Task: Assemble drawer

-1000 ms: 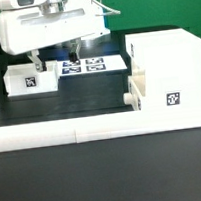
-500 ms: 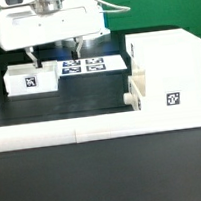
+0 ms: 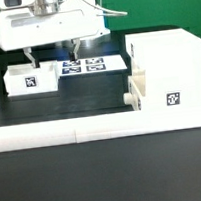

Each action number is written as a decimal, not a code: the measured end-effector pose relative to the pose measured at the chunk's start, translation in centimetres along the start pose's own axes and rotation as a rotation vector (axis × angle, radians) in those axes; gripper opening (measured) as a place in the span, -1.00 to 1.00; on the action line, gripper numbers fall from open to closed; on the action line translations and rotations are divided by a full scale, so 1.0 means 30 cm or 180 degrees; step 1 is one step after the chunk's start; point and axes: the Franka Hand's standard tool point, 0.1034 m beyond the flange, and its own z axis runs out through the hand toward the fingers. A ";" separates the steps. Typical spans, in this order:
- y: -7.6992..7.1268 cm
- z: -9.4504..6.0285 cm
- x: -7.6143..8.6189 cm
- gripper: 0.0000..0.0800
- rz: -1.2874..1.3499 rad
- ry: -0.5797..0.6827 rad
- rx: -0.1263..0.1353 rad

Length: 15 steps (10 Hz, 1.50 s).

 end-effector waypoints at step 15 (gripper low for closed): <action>0.003 0.119 -0.096 -0.46 0.0061 -0.0005 -0.0032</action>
Offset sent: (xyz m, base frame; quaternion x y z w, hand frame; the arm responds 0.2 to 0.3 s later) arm -0.0120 -0.0036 -0.0281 0.0010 0.0234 0.0314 0.9992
